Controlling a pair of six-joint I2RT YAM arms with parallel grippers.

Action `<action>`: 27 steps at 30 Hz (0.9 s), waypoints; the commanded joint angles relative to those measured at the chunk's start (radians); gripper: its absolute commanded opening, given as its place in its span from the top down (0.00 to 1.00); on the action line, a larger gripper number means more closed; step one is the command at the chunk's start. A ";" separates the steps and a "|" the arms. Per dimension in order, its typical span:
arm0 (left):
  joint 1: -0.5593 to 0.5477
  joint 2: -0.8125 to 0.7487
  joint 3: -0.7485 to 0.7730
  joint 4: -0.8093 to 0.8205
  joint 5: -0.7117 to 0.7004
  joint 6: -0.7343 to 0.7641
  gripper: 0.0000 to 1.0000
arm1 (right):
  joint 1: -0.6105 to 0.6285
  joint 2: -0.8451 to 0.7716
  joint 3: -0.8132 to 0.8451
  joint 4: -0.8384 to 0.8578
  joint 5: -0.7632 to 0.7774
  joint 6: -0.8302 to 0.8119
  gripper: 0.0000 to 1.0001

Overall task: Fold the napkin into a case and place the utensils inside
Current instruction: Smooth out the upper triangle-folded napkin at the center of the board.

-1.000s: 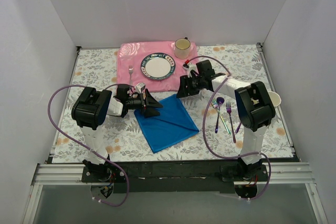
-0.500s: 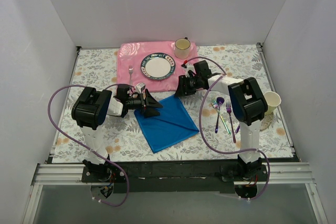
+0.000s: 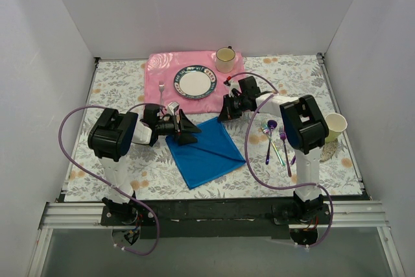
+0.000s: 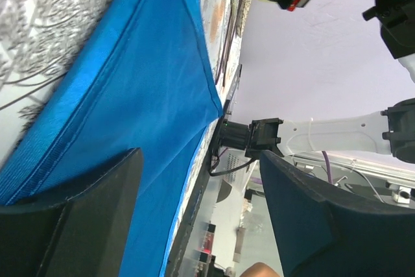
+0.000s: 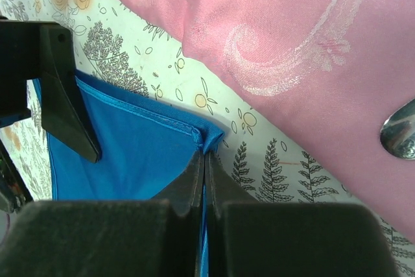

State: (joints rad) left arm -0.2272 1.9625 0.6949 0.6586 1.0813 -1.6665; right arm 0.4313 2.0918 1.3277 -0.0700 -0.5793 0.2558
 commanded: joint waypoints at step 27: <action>-0.307 0.180 -0.014 0.407 -0.121 -0.328 0.39 | -0.006 0.028 0.025 0.029 -0.005 -0.012 0.99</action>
State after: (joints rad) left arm -0.5323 2.1174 0.6960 1.1221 1.0004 -1.9839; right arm 0.4274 2.1021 1.3277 -0.0563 -0.5945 0.2565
